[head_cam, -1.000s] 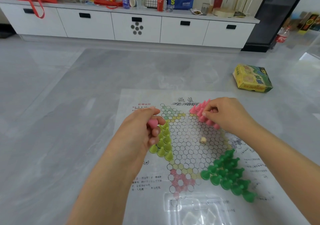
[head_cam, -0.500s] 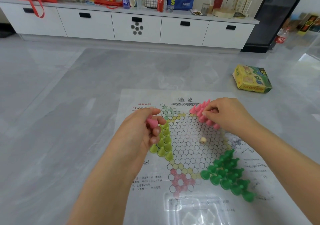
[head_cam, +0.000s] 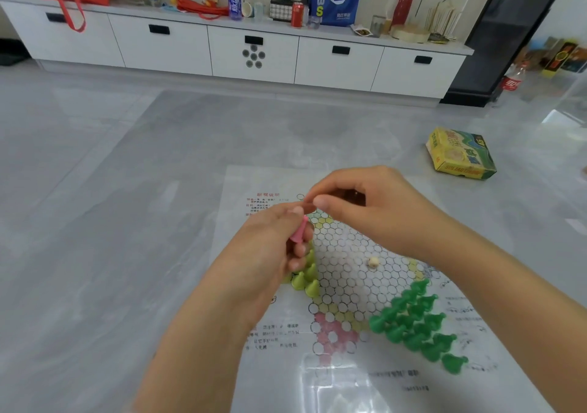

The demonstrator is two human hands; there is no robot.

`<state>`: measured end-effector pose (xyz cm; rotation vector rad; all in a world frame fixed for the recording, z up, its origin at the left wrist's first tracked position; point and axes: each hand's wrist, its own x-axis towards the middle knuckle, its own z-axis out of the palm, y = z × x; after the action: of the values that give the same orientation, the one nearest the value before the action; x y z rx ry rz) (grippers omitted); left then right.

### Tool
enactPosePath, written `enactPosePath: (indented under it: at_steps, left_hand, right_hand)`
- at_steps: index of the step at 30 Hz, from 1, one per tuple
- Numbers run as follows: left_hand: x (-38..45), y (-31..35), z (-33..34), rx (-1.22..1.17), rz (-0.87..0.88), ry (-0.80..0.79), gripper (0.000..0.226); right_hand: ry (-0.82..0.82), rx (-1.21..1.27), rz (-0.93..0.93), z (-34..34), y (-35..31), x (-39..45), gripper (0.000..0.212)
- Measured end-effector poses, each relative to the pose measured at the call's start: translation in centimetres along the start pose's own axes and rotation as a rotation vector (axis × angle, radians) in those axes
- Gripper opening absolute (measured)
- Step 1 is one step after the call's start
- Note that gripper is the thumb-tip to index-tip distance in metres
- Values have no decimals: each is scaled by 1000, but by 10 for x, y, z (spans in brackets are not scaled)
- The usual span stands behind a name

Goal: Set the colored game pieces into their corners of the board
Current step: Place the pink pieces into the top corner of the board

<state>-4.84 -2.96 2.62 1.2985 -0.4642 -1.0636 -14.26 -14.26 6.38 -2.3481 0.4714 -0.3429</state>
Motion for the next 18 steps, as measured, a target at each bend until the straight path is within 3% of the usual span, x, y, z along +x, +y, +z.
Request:
enactPosePath:
  at_steps: [7, 12, 18]
  left_hand:
    - [1, 3, -2, -136, 19, 47, 26]
    - [1, 1, -2, -62, 40, 55, 31]
    - [2, -3, -5, 42, 54, 77, 24]
  right_hand:
    - [65, -60, -116, 12, -5, -3, 10]
    - [62, -68, -64, 18, -8, 3, 21]
    - [11, 5, 16, 16, -7, 3, 9]
